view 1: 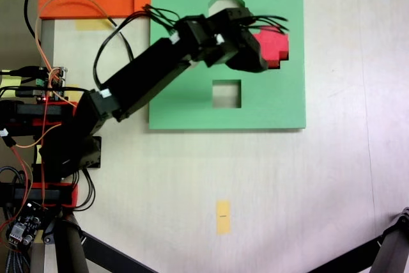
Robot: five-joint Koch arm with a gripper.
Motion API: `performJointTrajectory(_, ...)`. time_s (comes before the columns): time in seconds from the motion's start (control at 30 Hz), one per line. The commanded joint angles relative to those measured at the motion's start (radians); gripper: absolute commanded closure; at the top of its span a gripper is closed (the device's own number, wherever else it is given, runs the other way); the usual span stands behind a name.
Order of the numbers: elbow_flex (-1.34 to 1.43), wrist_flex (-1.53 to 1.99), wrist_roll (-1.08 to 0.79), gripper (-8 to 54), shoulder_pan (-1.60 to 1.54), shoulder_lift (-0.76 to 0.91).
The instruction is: Put the cross columnar block into the corresponding hole
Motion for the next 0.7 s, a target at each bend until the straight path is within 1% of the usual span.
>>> performJointTrajectory(0.0,-0.06,0.055,-0.175,0.6,0.017,0.123)
performJointTrajectory(0.1,-0.052,0.132,-0.324,0.5,0.051,0.193)
performJointTrajectory(0.23,-0.028,0.133,-0.374,0.5,0.129,0.238)
performJointTrajectory(0.27,0.02,0.118,-0.379,0.5,0.14,0.27)
performJointTrajectory(0.37,0.407,-0.086,-0.545,0.5,0.184,0.505)
performJointTrajectory(0.5,0.894,-0.433,-0.87,0.6,0.216,0.824)
performJointTrajectory(0.63,1.206,-0.609,-0.939,0.6,0.262,0.991)
performJointTrajectory(0.67,1.325,-0.681,-0.989,0.6,0.281,1.037)
